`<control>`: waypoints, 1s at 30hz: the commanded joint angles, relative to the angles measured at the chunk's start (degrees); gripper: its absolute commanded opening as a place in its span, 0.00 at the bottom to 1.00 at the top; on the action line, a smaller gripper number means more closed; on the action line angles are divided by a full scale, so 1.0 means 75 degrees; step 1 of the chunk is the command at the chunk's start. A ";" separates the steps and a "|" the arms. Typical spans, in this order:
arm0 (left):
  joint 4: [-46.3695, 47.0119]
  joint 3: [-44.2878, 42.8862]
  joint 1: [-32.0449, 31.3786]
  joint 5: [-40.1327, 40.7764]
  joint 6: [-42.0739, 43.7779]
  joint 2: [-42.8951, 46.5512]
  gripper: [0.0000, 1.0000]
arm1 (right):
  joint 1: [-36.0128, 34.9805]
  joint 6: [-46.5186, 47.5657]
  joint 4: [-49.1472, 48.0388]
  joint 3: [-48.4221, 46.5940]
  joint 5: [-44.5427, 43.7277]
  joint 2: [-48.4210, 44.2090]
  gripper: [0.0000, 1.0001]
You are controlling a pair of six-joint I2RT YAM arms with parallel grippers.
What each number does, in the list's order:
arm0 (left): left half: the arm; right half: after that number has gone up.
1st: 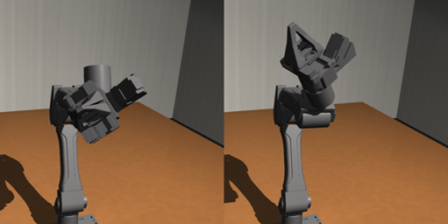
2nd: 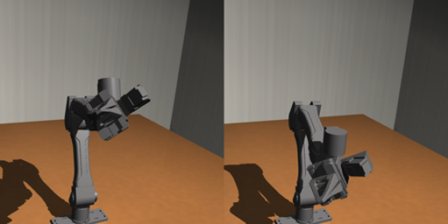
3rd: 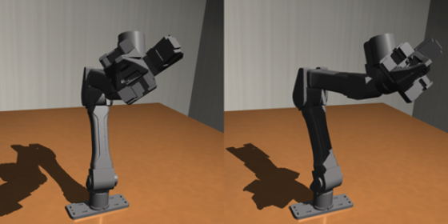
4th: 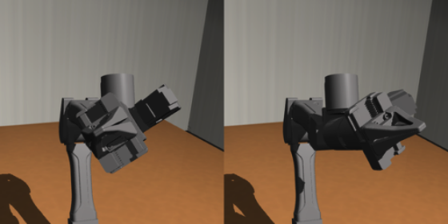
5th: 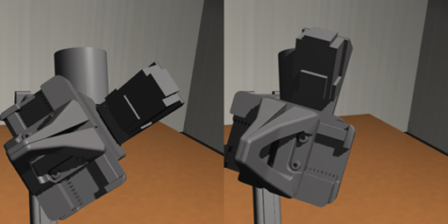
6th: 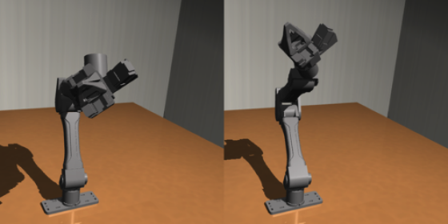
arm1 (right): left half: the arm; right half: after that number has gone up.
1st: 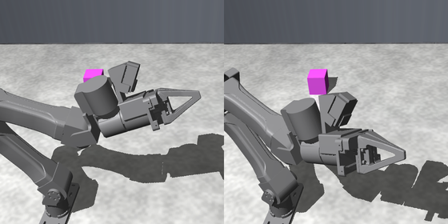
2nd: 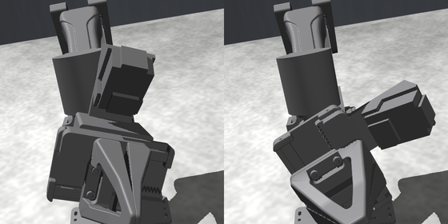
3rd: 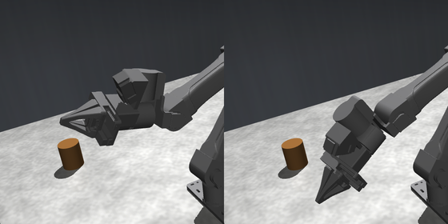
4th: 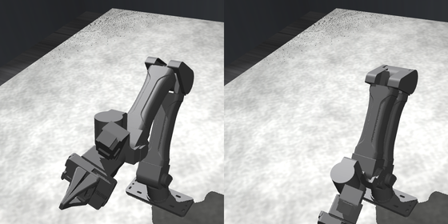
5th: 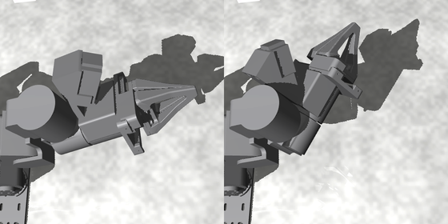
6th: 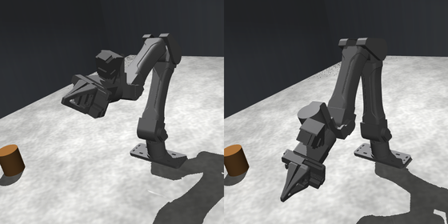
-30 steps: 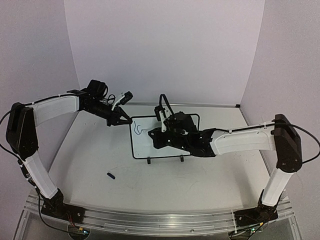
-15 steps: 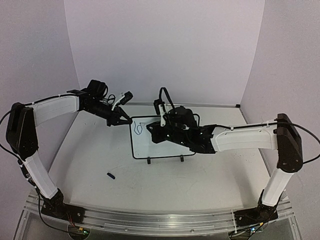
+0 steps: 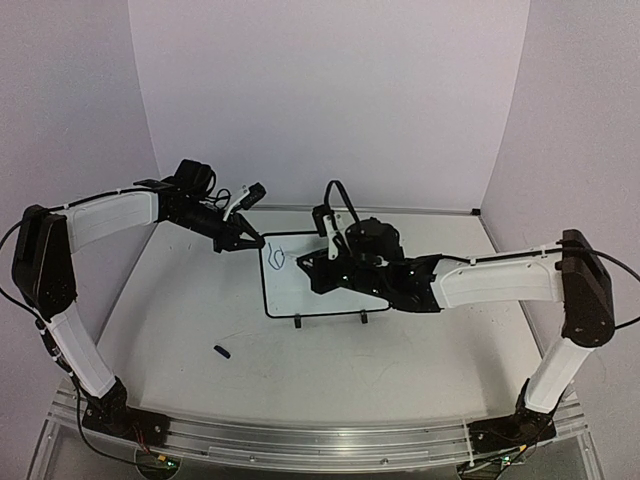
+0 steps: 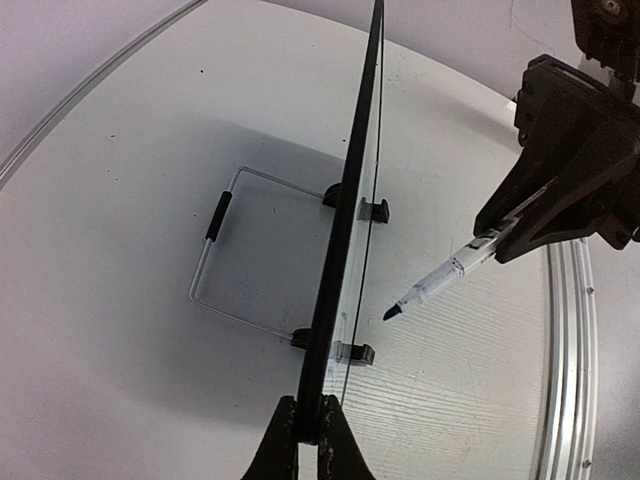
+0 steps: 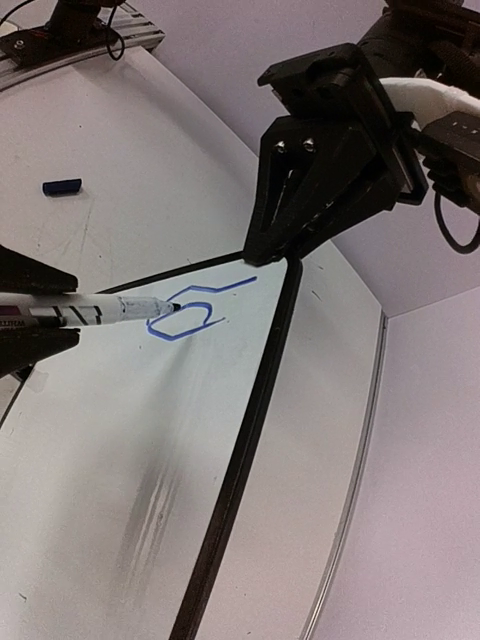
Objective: Write a sentence on the whiteboard
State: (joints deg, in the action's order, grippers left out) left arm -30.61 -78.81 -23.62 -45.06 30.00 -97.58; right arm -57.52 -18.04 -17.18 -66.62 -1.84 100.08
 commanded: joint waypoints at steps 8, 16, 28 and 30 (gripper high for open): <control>-0.0049 -0.0009 0.0029 0.0594 0.0204 0.0155 0.00 | 0.0020 0.0057 -0.0237 -0.0194 -0.0631 -0.0081 0.00; -0.0048 -0.0016 0.0032 0.0594 0.0200 0.0178 0.00 | 0.0020 0.0144 -0.0121 -0.0477 -0.0791 0.0167 0.00; -0.0047 -0.0016 0.0026 0.0617 0.0196 0.0189 0.00 | 0.0025 -0.0127 0.0224 -0.0110 -0.0919 0.0156 0.00; -0.0046 -0.0018 0.0030 0.0624 0.0195 0.0187 0.00 | 0.0023 -0.0195 0.0252 -0.0017 -0.0932 0.0198 0.00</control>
State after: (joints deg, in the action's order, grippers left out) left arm -30.63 -78.81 -23.62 -45.04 30.00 -97.56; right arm -57.52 -18.33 -15.76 -67.88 -7.67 100.51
